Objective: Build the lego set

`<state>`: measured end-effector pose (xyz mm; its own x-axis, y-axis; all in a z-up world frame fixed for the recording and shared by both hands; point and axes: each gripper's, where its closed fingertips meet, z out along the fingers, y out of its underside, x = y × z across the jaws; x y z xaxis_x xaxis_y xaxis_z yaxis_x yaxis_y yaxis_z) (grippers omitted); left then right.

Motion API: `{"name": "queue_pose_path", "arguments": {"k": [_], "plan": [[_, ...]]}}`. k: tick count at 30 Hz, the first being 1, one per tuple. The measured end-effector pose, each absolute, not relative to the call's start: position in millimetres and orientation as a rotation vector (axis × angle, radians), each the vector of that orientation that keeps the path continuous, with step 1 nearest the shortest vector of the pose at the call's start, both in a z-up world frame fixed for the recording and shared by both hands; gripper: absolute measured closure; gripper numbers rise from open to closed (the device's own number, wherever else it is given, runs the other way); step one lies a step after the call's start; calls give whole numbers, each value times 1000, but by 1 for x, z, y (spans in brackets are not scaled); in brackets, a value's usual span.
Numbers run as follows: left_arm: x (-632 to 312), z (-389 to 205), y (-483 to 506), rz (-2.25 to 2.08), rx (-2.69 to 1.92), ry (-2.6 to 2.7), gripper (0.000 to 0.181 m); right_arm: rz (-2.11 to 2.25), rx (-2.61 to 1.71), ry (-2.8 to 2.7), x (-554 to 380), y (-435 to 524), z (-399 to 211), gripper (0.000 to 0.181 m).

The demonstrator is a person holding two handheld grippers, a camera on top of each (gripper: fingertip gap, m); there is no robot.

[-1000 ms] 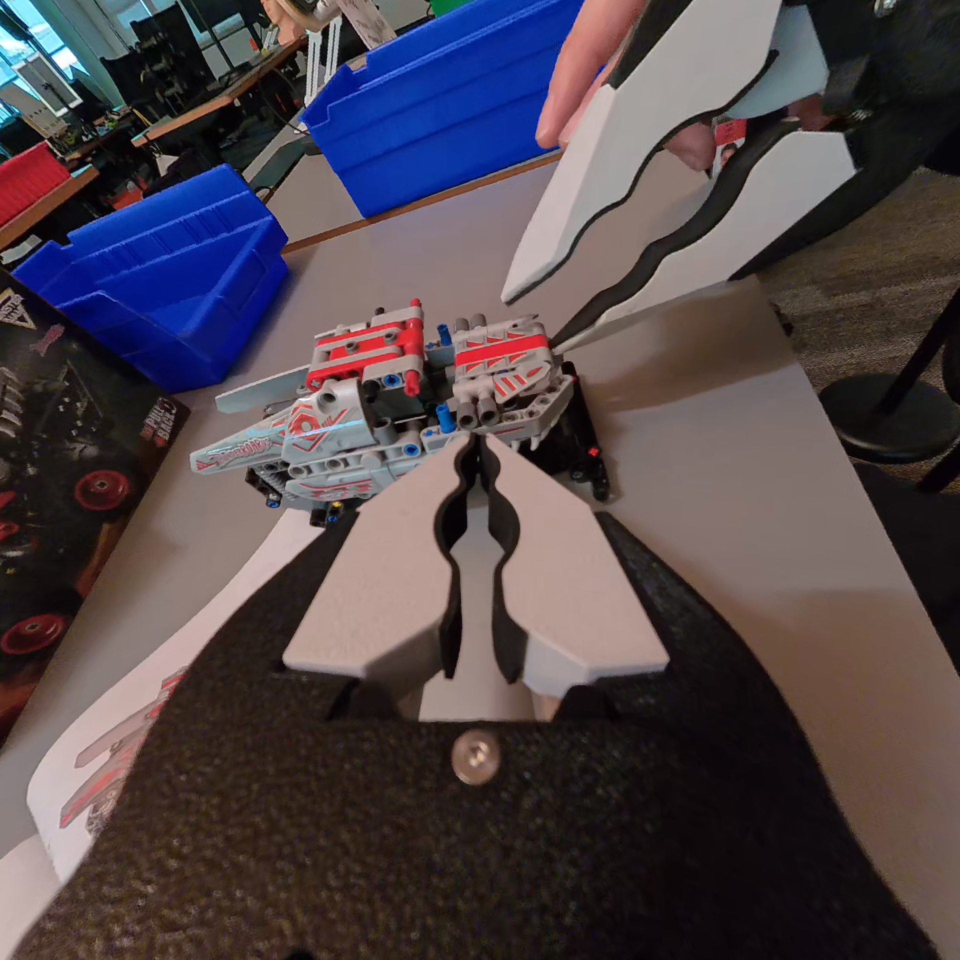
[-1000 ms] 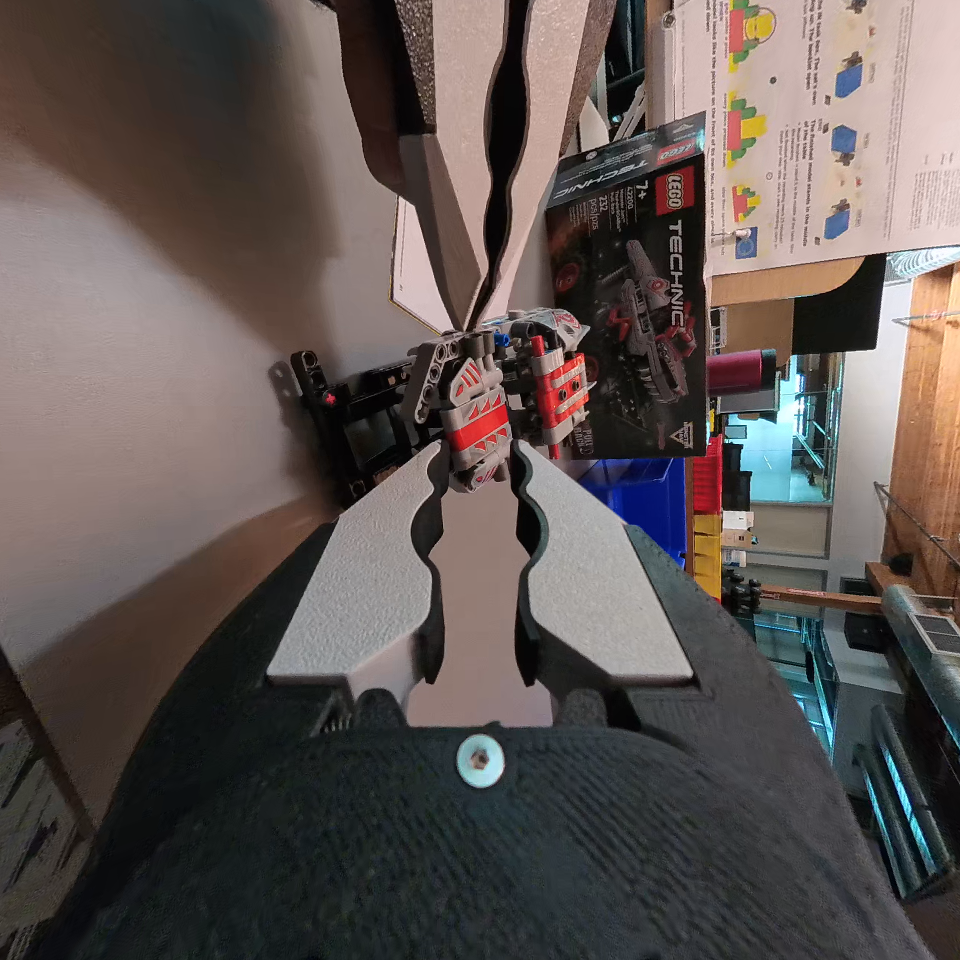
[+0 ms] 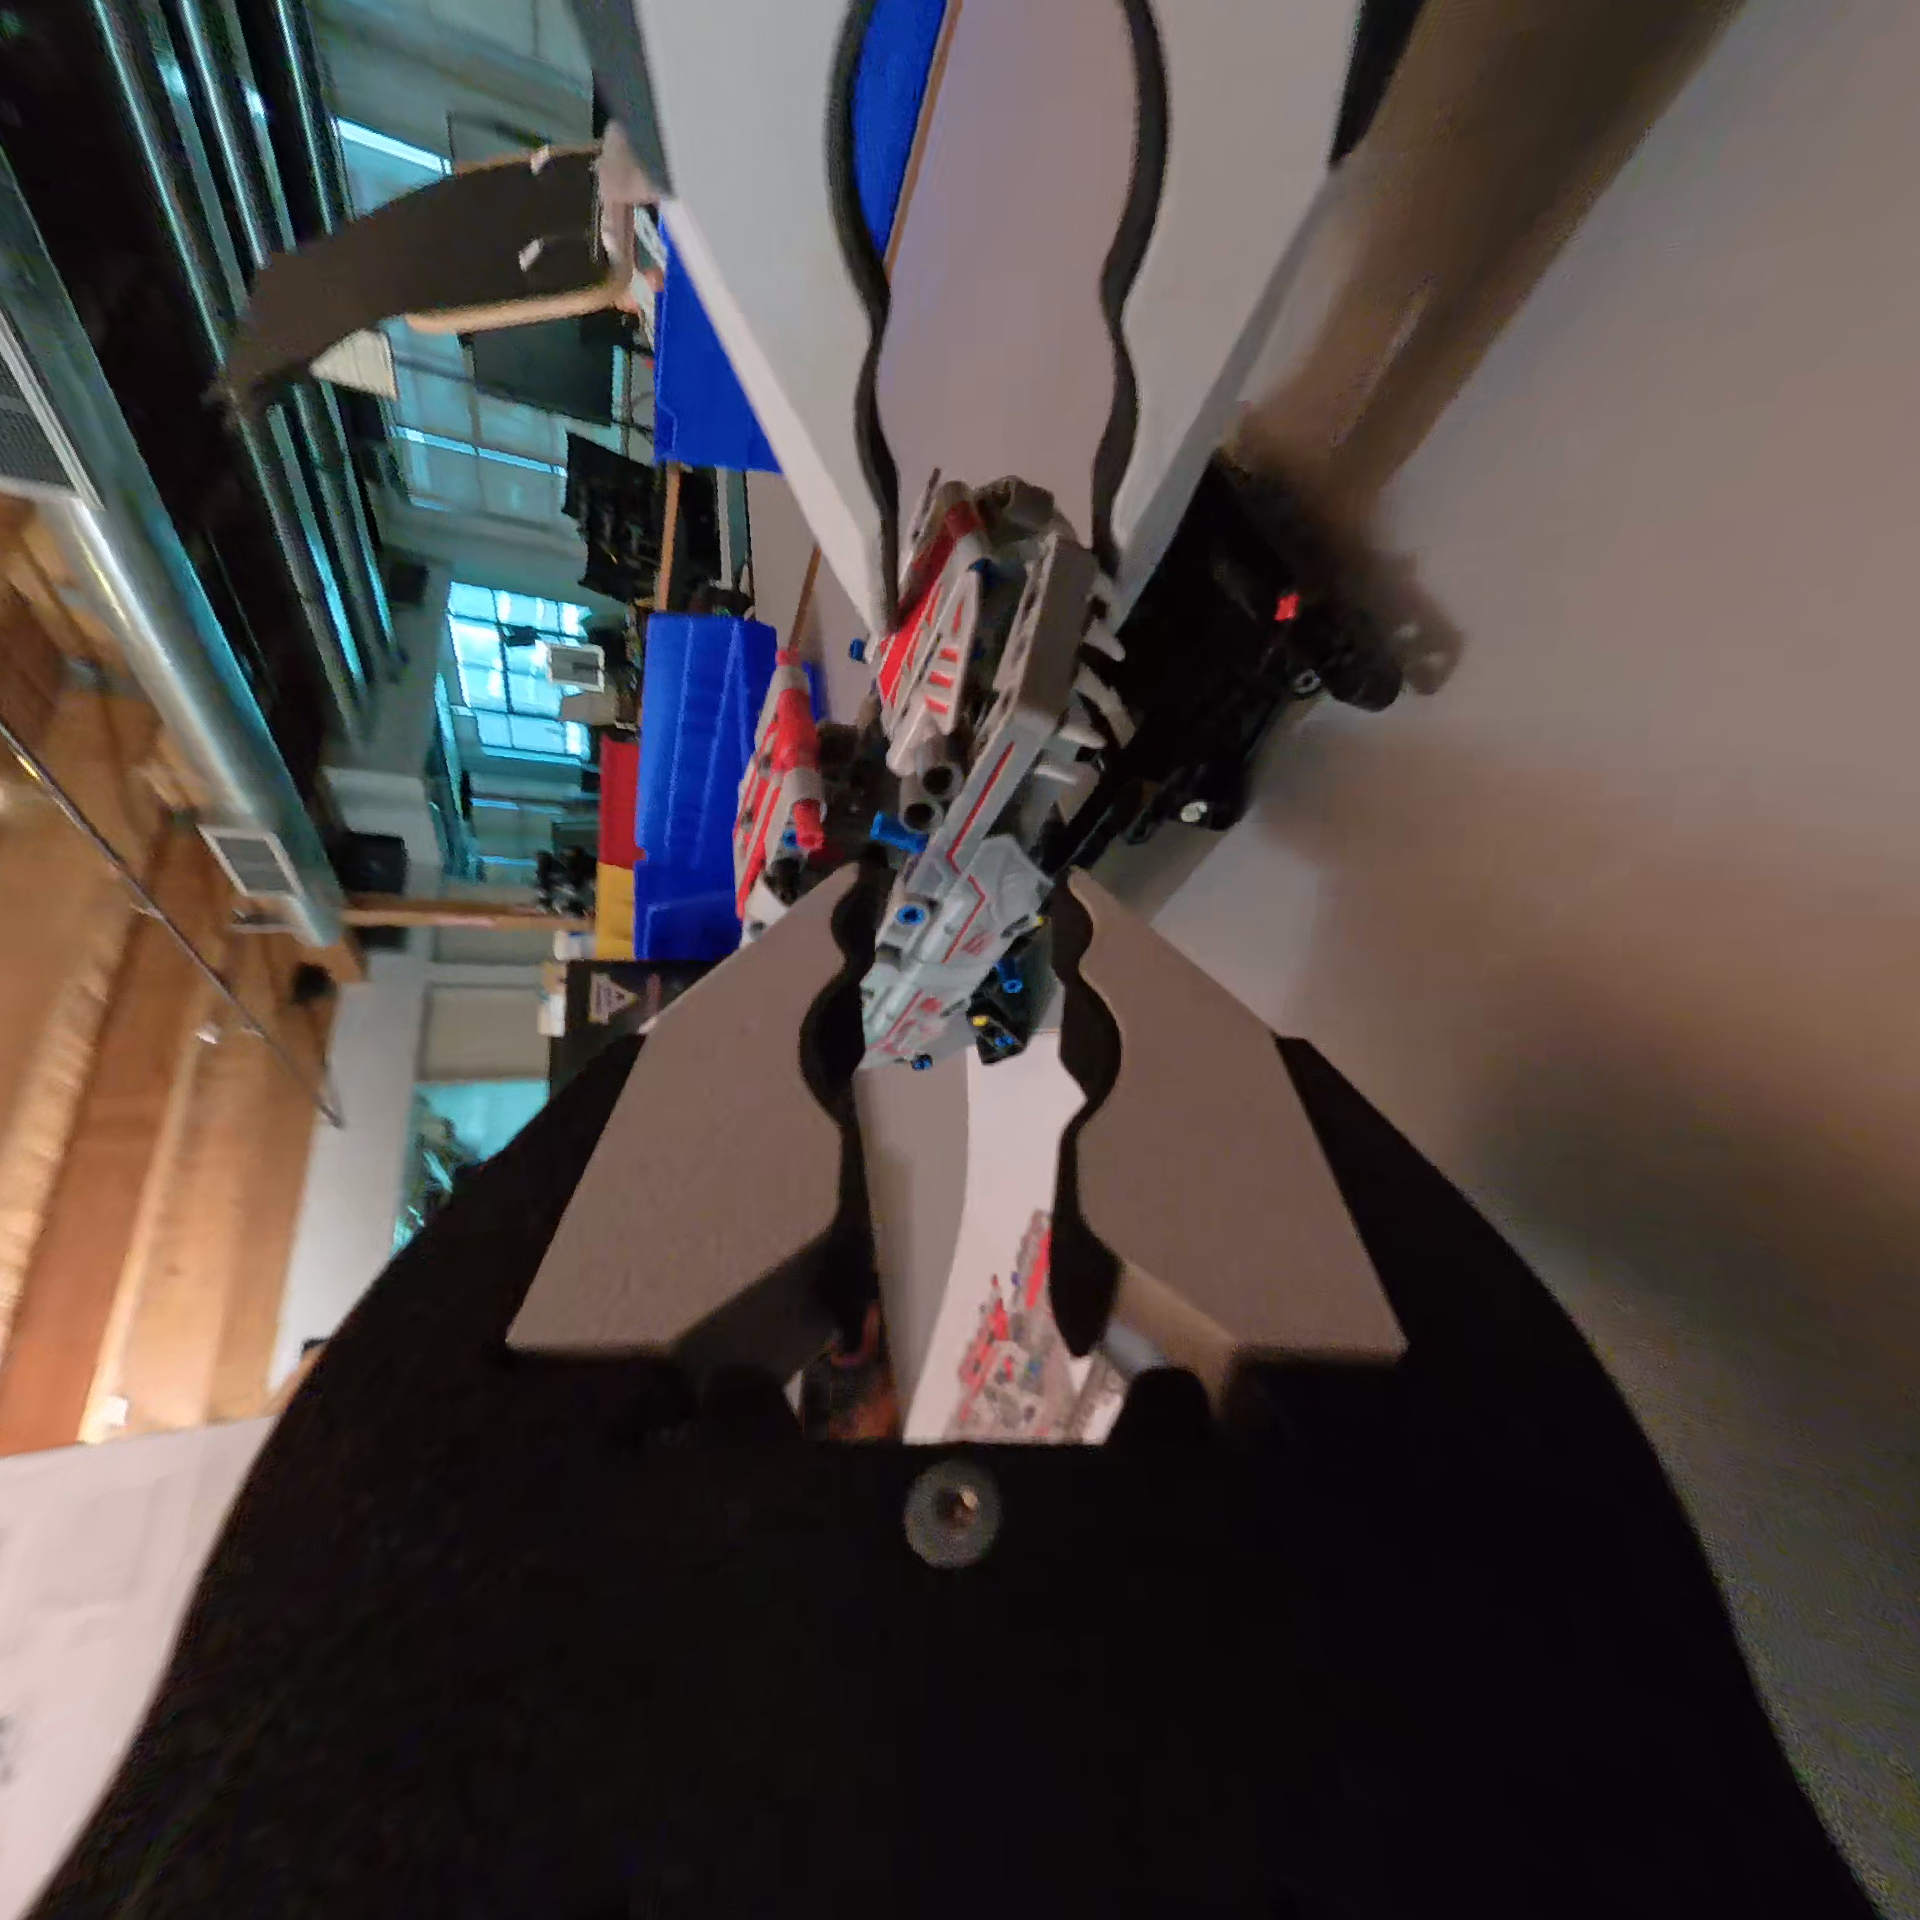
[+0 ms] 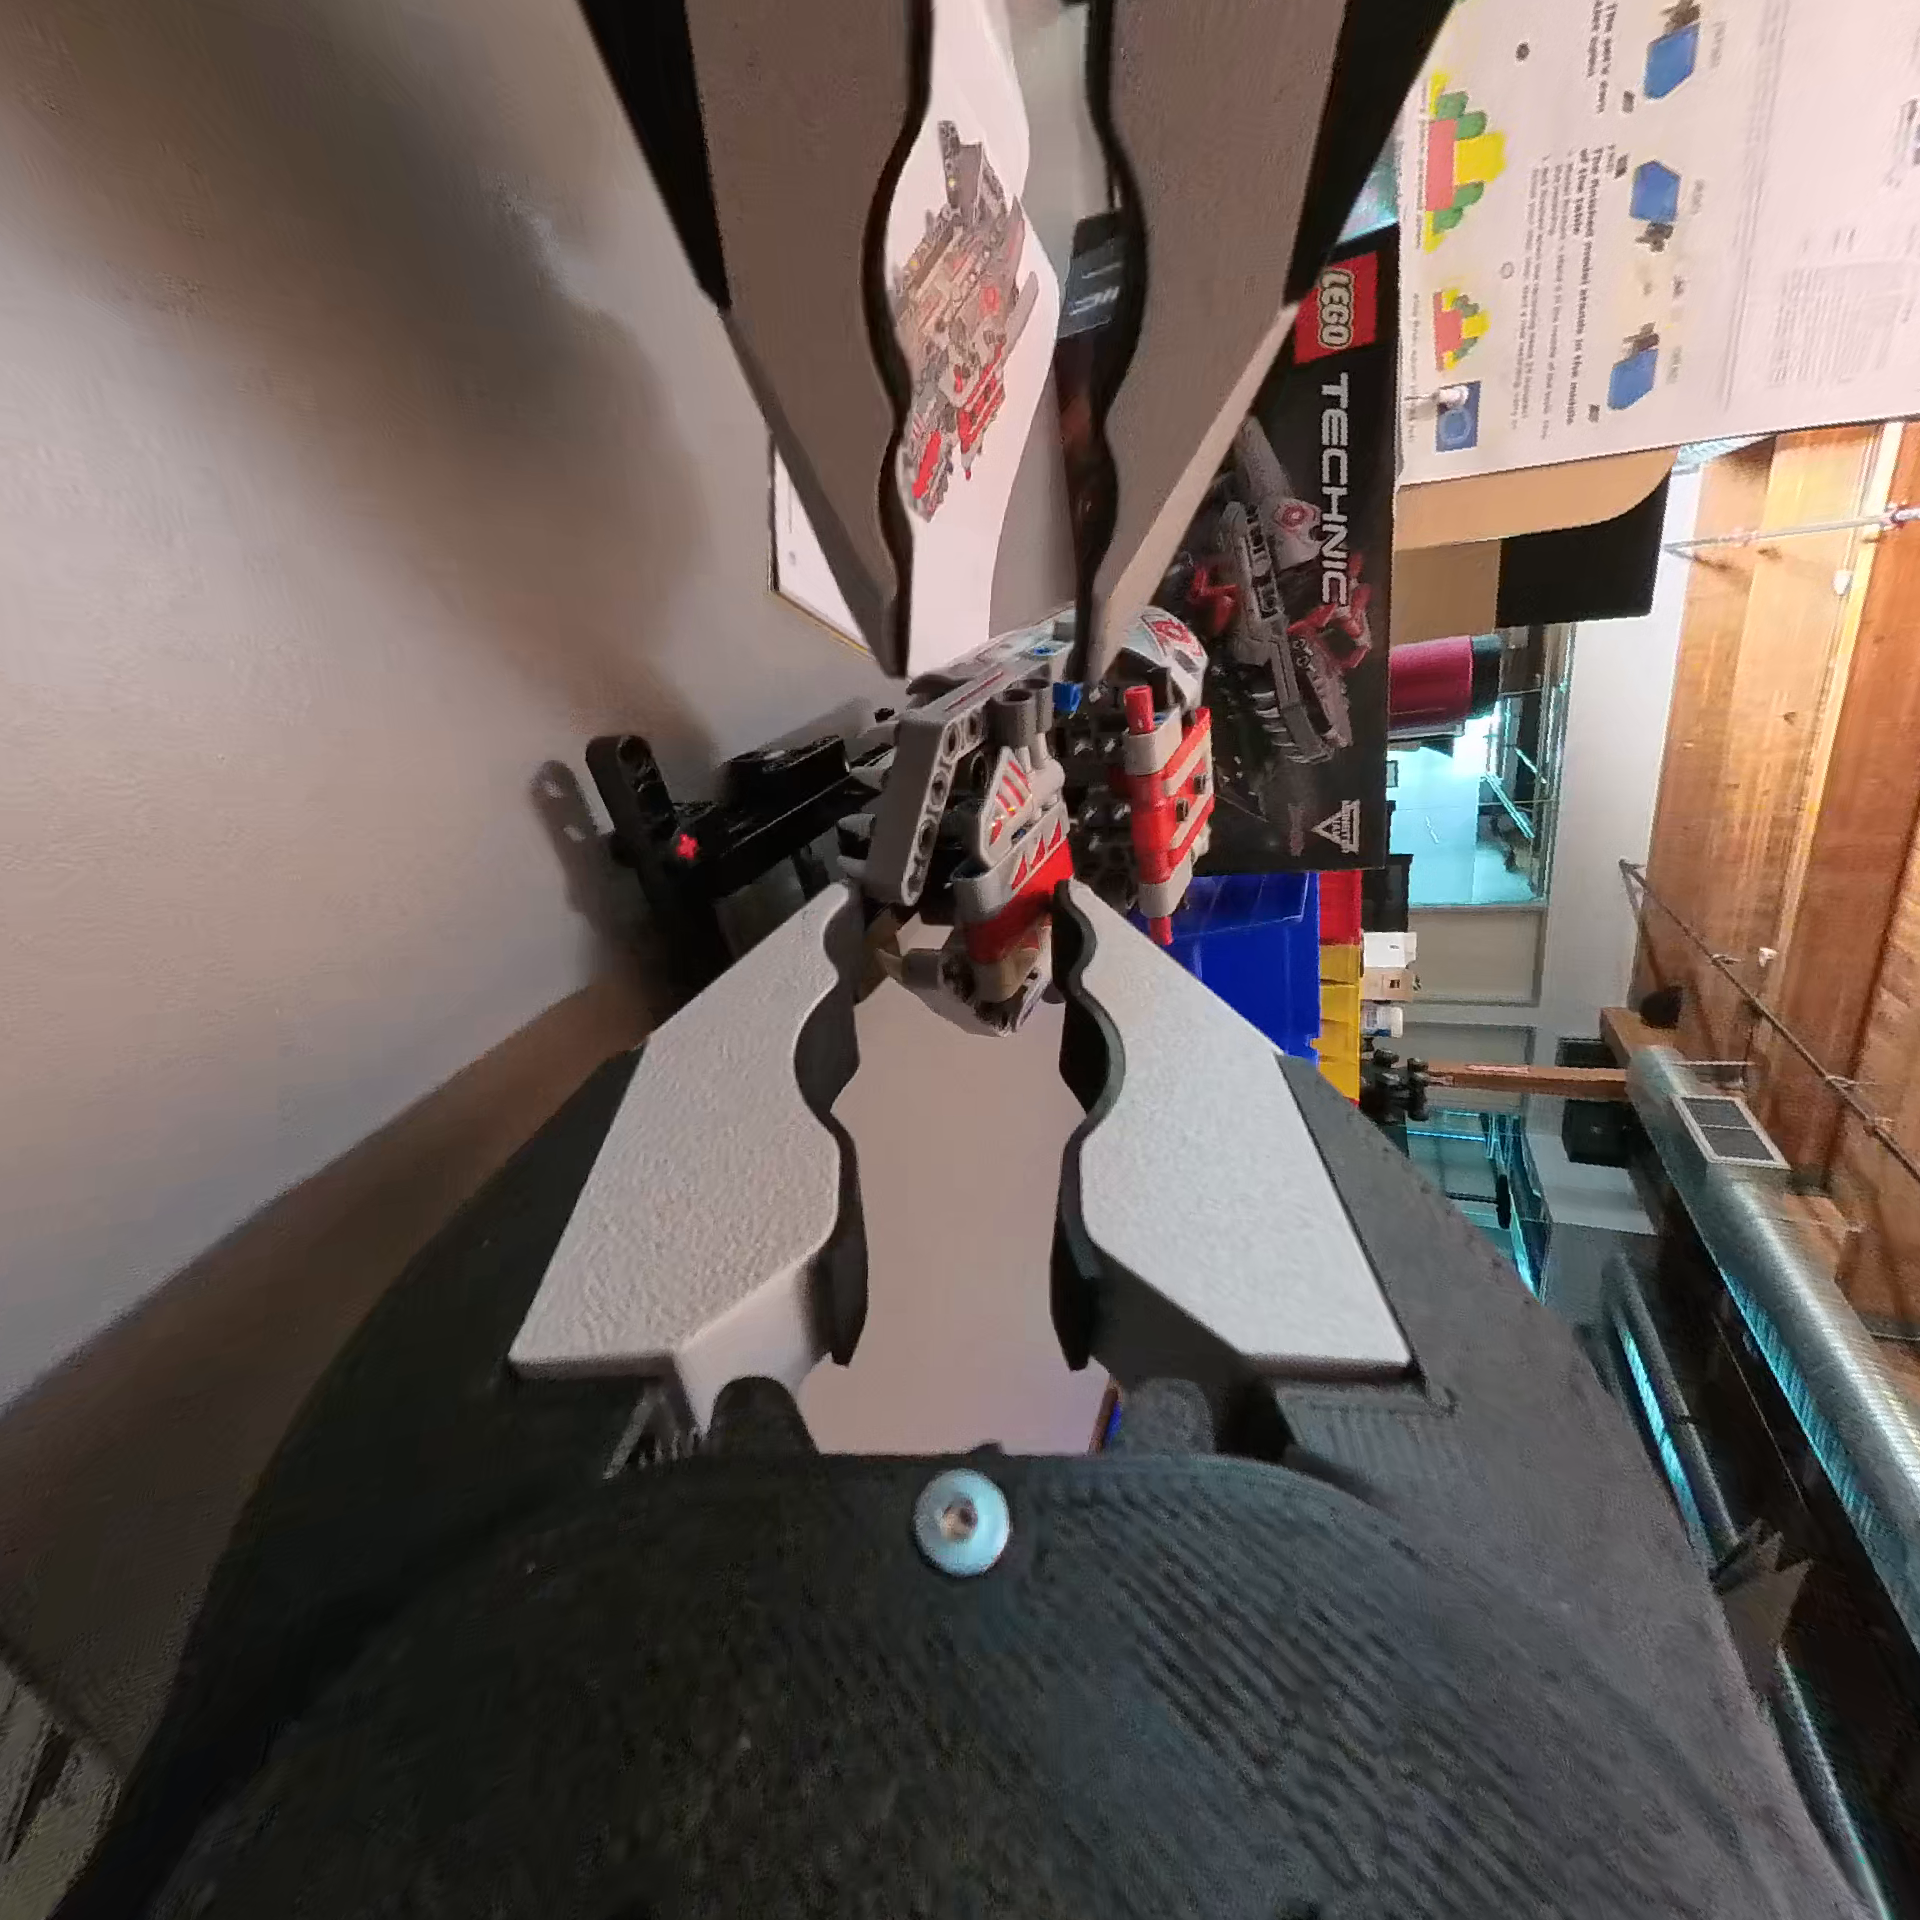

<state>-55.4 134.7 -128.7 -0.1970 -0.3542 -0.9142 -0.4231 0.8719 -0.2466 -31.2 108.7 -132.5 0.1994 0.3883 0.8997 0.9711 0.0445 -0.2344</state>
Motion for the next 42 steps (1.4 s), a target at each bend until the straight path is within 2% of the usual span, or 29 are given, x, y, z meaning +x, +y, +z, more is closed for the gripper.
{"name": "queue_pose_path", "arguments": {"k": [12, 20, 22, 28, 33, 42], "plan": [[-38, -123, 133, 117, -423, 1731, 136, -608, -1564, -1214, -20, 111, -125, 154], [-17, -114, 134, 150, -381, 1709, 142, -382, -1624, -1086, -8, 112, -123, 152], [-12, -110, 135, 143, -373, 1692, 149, -352, -1631, -1080, -5, 111, -123, 151], [-3, -109, 132, 53, -358, 1684, 150, -402, -1660, -1099, 13, 110, -120, 147], [1, -108, 132, 19, -345, 1697, 150, -387, -1705, -1174, 12, 108, -121, 160], [5, -109, 138, -9, -326, 1732, 150, -459, -1658, -1312, 28, 109, -116, 158]]}}
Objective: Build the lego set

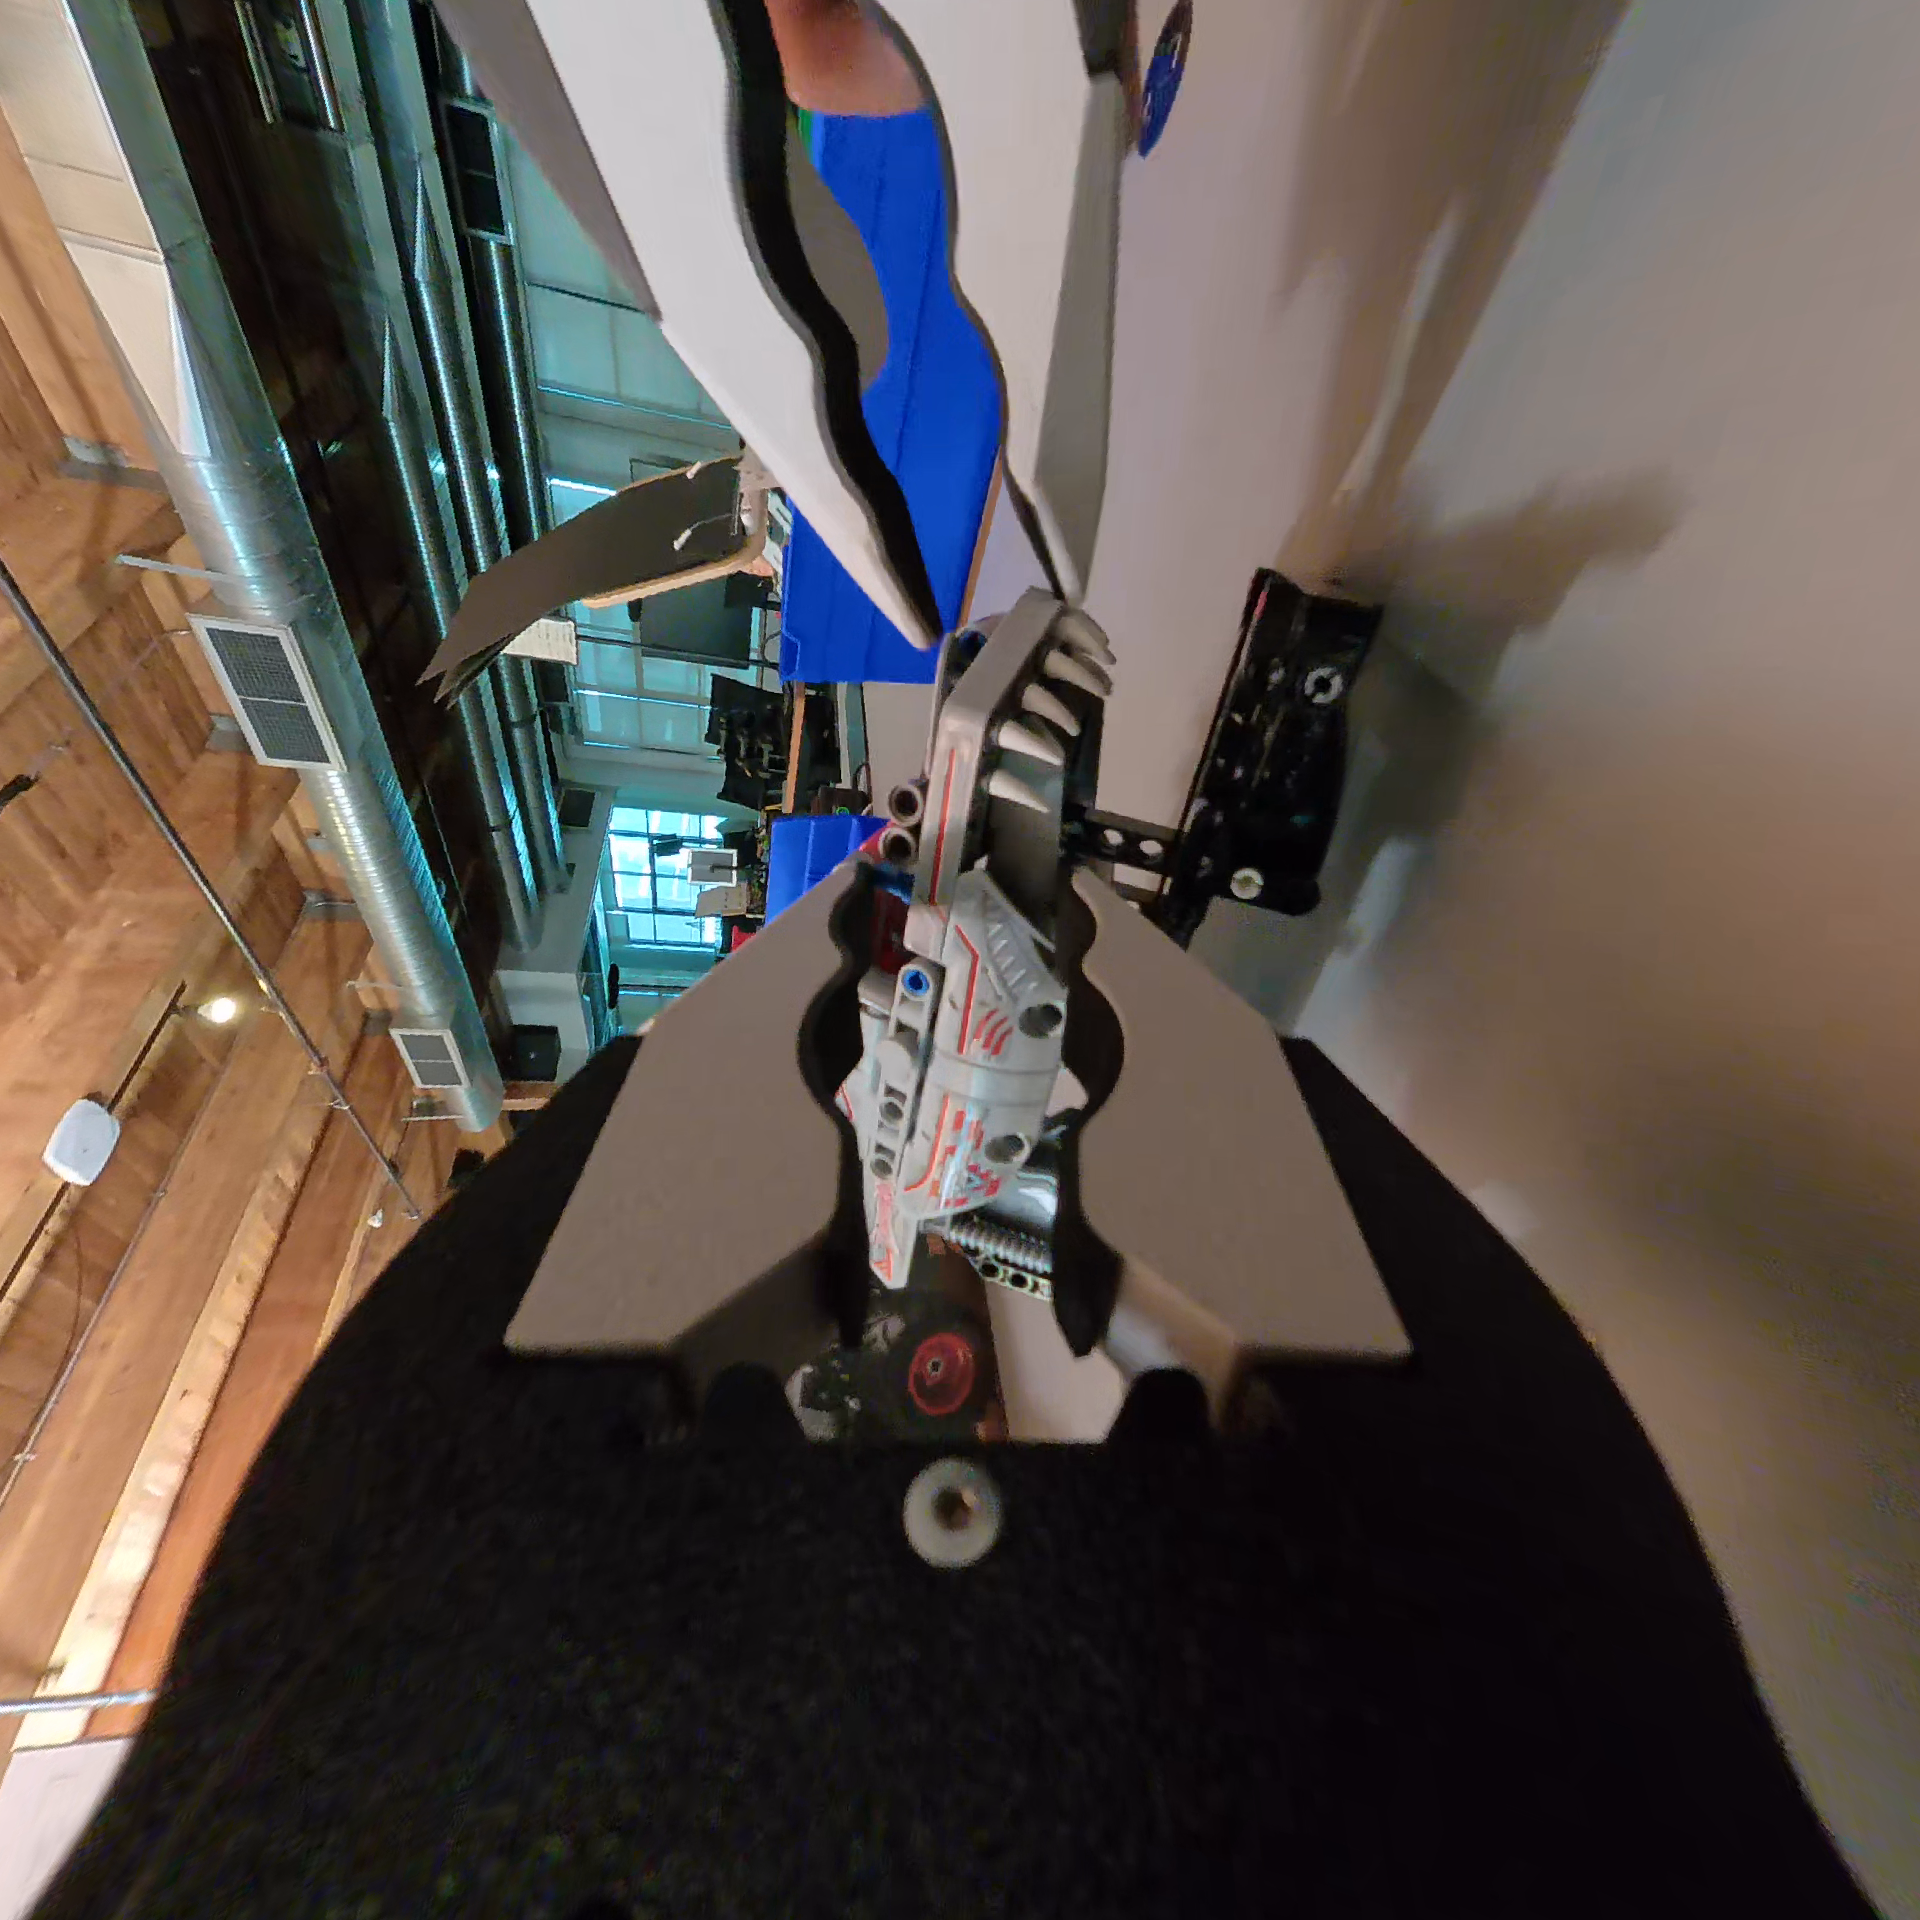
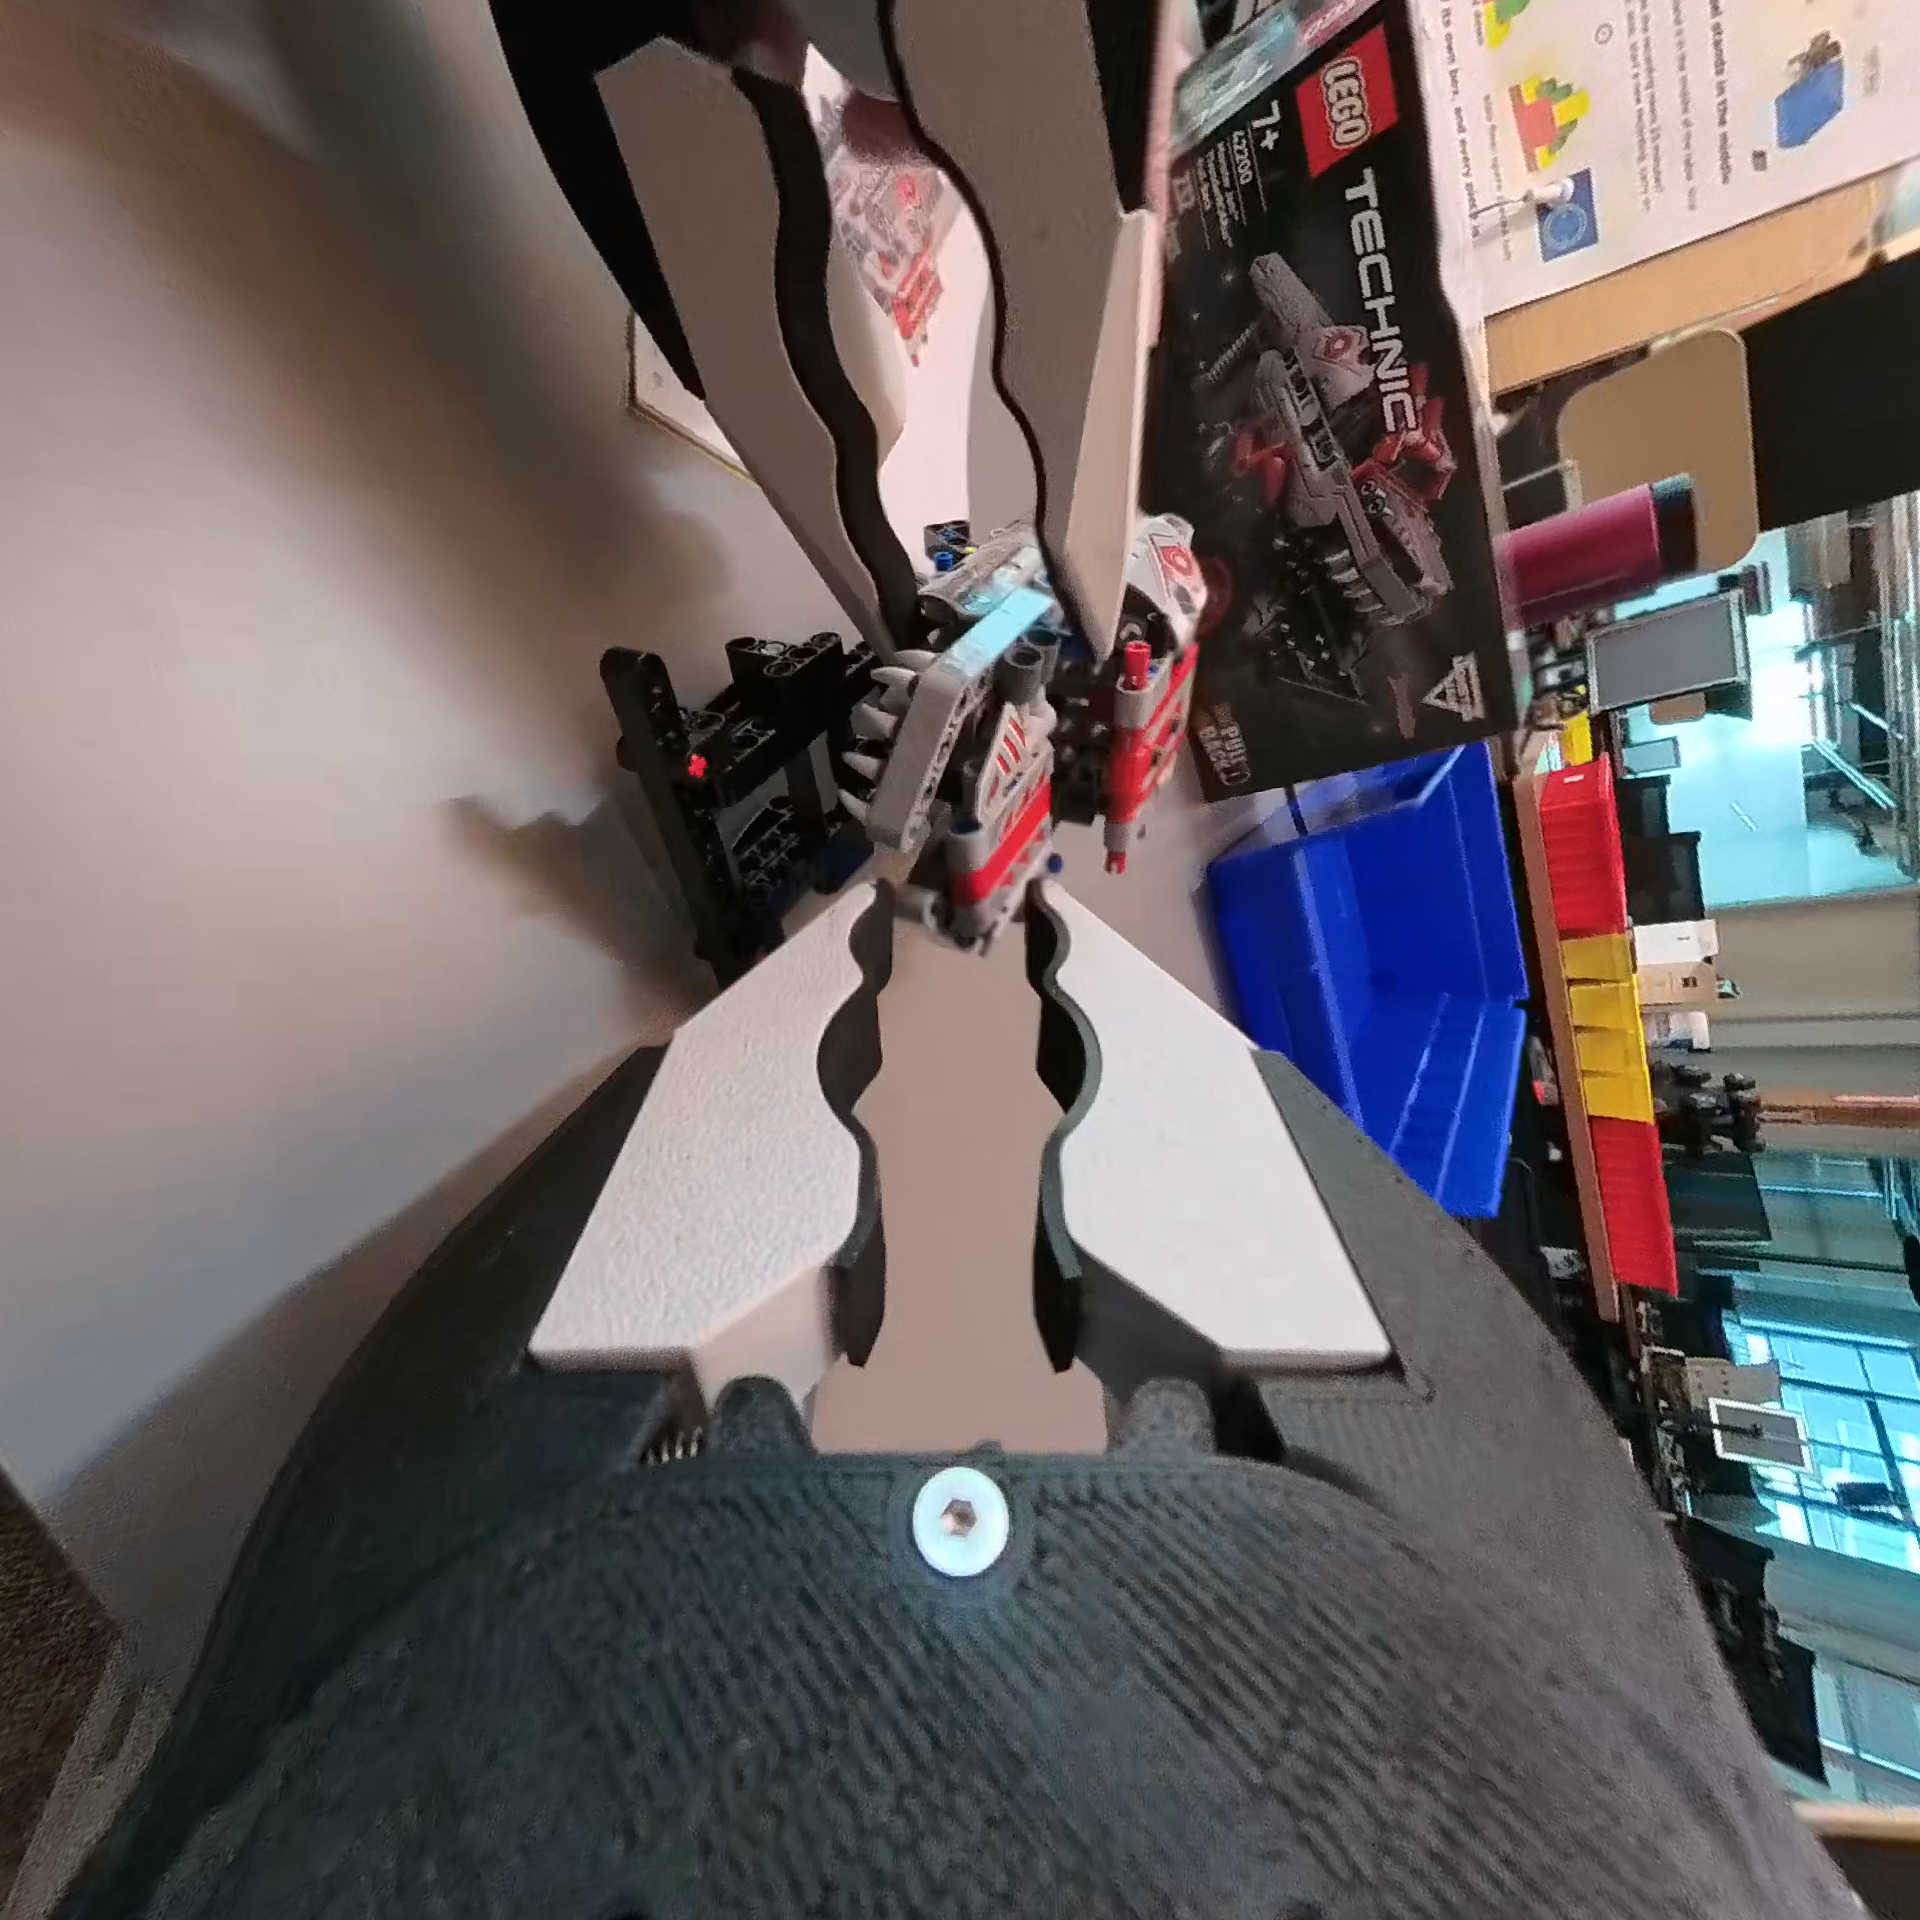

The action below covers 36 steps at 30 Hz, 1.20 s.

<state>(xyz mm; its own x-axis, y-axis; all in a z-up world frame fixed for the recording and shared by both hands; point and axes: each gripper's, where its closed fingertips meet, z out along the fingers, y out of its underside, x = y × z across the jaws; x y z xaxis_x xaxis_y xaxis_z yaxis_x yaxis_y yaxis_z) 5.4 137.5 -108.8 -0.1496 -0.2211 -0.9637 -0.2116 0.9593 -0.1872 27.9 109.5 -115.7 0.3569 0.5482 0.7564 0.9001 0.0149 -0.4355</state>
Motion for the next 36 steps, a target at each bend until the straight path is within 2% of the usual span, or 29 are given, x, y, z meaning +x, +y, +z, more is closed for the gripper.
{"name": "queue_pose_path", "arguments": {"k": [2, 13, 17, 19, 21, 25, 36], "plan": [[6, -109, 138, -11, -330, 1731, 150, -479, -1656, -1284, 35, 109, -108, 162], [7, -109, 143, -42, -335, 1746, 150, -487, -1571, -1272, 26, 124, -114, 159], [9, -109, 144, -51, -320, 1760, 150, -442, -1580, -1254, 28, 125, -115, 174], [11, -108, 144, -73, -327, 1767, 150, -402, -1590, -1236, 29, 126, -115, 173], [12, -108, 144, -90, -329, 1771, 150, -436, -1556, -1220, 32, 130, -110, 159], [15, -108, 148, -102, -341, 1787, 150, -431, -1569, -1248, 32, 137, -117, 172], [18, -107, 154, -174, -322, 1772, 151, -136, -1656, -983, 37, 145, -117, 171]]}}
